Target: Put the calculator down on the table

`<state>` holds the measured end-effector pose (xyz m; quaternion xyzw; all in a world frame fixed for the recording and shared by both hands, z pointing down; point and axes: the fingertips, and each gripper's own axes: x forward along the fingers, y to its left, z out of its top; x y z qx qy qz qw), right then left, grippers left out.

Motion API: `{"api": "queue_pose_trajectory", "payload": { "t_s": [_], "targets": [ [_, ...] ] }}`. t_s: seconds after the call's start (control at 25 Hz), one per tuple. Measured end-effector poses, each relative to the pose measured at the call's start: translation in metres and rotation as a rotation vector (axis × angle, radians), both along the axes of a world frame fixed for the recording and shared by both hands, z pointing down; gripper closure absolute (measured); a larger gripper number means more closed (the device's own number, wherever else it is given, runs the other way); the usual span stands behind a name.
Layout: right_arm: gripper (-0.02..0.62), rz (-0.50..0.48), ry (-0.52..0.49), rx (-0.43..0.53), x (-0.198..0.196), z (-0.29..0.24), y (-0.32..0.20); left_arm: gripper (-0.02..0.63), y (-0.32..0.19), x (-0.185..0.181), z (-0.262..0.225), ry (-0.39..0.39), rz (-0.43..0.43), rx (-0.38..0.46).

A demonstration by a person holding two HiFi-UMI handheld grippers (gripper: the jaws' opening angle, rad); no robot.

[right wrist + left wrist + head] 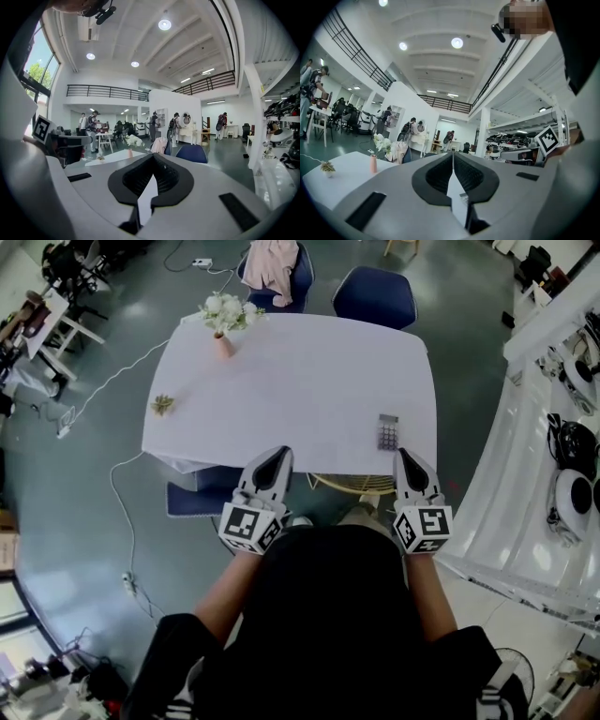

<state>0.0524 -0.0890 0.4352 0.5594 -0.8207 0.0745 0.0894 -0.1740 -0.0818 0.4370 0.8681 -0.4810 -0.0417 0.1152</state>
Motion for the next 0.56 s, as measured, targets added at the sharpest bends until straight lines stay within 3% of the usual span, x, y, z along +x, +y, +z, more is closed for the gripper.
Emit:
{"api": "queue_pose_trajectory", "payload": {
  "t_s": [0.28,0.56],
  "targets": [
    [0.598,0.039,0.005,-0.012,0.018,0.002,0.008,0.594,-0.002,0.016,0.004,0.006,0.04,-0.02],
    [0.598,0.022,0.012,-0.01,0.025,0.0,0.005,0.594,-0.006,0.018,0.008,0.004,0.018,-0.039]
  ]
}}
